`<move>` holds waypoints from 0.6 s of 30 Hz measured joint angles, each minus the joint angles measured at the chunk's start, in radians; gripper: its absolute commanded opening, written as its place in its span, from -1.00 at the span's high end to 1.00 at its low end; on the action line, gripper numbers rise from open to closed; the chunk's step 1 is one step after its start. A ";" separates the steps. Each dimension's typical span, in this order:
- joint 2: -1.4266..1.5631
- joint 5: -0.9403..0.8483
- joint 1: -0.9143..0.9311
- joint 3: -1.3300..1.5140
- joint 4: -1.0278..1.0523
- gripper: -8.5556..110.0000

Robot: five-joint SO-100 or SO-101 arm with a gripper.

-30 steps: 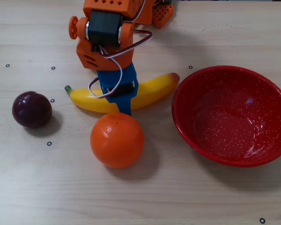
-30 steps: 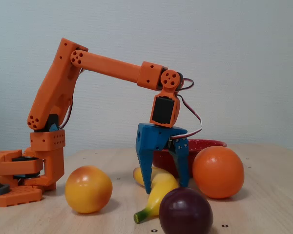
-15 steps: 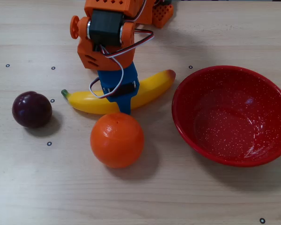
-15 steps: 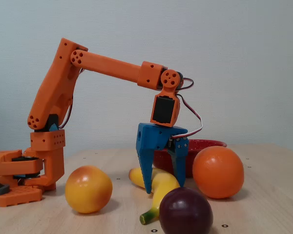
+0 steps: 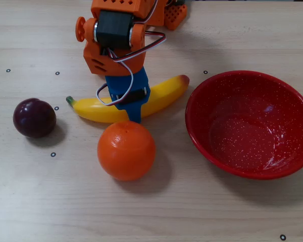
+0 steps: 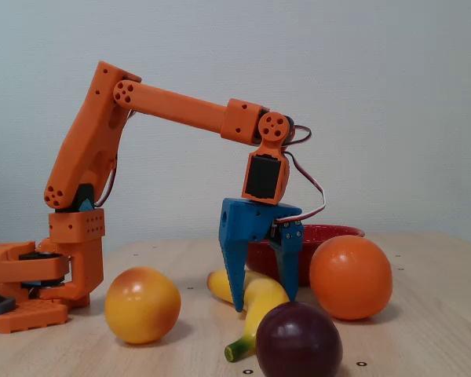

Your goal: Put banana in the red bowl.

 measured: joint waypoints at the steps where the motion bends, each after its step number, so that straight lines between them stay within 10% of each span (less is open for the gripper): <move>1: 0.000 0.000 0.000 0.000 0.000 0.86; 18: 0.008 -0.020 0.000 0.000 -0.011 0.86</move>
